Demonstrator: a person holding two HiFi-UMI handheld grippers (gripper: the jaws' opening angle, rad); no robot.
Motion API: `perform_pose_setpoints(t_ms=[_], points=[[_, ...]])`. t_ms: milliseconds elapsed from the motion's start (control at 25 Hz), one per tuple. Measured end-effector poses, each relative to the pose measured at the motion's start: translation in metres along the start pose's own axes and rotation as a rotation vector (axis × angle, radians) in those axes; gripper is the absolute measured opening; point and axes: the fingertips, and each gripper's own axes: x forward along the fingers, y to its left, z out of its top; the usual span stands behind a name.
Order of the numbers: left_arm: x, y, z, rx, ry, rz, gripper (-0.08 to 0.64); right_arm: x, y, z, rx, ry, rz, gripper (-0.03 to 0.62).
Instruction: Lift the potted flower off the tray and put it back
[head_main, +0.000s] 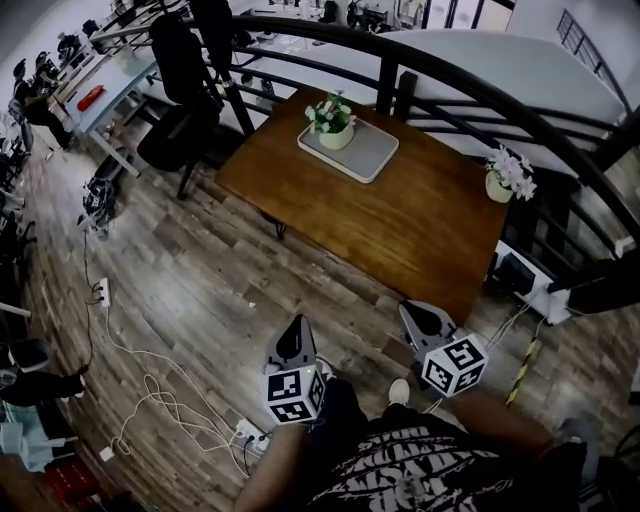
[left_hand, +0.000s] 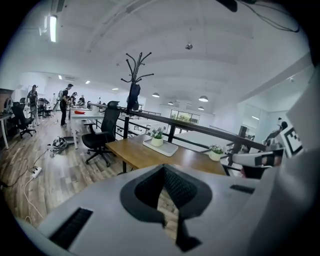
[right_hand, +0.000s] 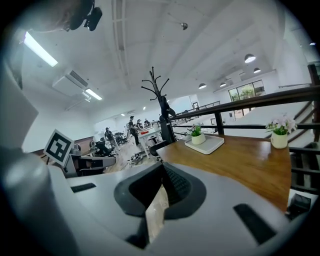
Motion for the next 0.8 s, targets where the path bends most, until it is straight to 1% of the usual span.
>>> perform_pose_setpoints(t_ms=[200,400,520,680,800], points=[[0.007,0.025,0.014,0.015,0.0,-0.039,0.009,0.025,0.019,0.007,-0.009,-0.013,-0.026,-0.002],[0.008,0.04,0.034,0.039,-0.026,-0.092,0.009,0.043,0.039,0.026,-0.031,-0.046,-0.05,-0.002],[0.009,0.047,0.045,0.046,-0.039,-0.128,0.009,0.047,0.054,0.034,-0.029,-0.068,-0.072,-0.002],[0.009,0.058,0.057,0.075,-0.062,-0.165,0.009,0.049,0.067,0.038,-0.039,-0.074,-0.098,-0.002],[0.009,0.069,0.061,0.042,-0.068,-0.176,0.009,0.052,0.071,0.045,-0.058,-0.079,-0.114,-0.002]])
